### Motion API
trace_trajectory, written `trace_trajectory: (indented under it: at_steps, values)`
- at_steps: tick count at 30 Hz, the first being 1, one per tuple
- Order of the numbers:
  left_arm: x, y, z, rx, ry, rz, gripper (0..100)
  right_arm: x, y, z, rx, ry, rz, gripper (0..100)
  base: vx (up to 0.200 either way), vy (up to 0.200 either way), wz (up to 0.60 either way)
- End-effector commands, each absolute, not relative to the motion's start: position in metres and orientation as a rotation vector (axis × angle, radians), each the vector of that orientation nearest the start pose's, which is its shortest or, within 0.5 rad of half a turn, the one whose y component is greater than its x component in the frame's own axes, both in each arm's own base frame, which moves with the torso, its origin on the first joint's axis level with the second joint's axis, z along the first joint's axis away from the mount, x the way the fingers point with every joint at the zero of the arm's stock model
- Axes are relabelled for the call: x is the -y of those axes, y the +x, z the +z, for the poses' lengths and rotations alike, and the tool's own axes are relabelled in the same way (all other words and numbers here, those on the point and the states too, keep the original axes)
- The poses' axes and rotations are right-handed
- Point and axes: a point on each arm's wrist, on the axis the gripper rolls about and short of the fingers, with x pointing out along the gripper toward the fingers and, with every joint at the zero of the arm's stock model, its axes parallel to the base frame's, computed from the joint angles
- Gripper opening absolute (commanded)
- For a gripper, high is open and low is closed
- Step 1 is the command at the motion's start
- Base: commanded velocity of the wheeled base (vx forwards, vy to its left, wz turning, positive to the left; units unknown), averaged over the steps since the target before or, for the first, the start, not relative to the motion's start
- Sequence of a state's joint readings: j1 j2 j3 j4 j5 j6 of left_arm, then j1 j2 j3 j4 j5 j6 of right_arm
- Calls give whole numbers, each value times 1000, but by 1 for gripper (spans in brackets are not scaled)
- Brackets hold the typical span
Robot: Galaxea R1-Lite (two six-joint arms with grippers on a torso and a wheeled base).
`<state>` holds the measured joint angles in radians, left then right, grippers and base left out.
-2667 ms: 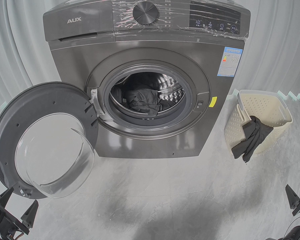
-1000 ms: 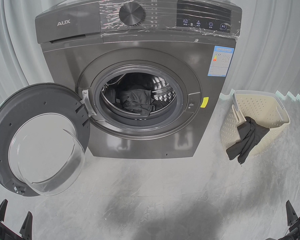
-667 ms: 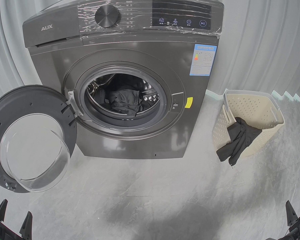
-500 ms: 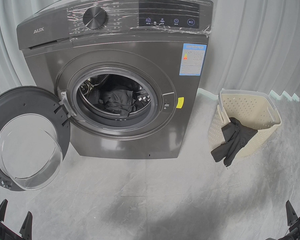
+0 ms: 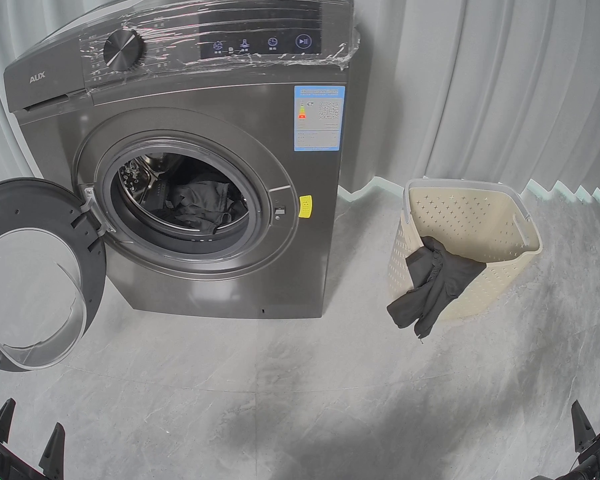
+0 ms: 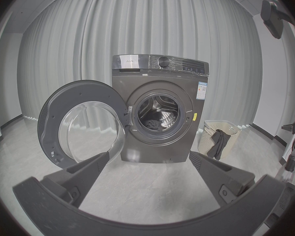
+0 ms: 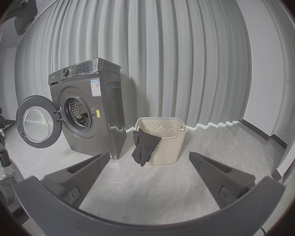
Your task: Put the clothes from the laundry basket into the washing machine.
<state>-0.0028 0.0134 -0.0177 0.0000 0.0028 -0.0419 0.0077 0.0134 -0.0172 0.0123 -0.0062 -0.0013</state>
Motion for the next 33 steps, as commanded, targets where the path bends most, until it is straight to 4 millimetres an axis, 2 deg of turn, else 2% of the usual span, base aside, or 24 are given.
trace_trajectory:
  at_steps: [1, 4, 31, 33]
  values:
    - [0, -23, 76, -2, -43, 0, 100, 0, -23, 75, -9, -2, 2, 100, 0, -200, 0]
    - [0, -23, 76, -2, -41, 0, 100, 0, -23, 75, -9, -2, 2, 100, 0, -200, 0]
    - [0, -23, 76, 0, -44, 0, 100, 0, -23, 75, -9, -2, 2, 100, 0, 0, 0]
    - [0, -23, 76, -3, -44, 0, 100, 0, -23, 75, -9, -2, 2, 100, 0, -200, 0]
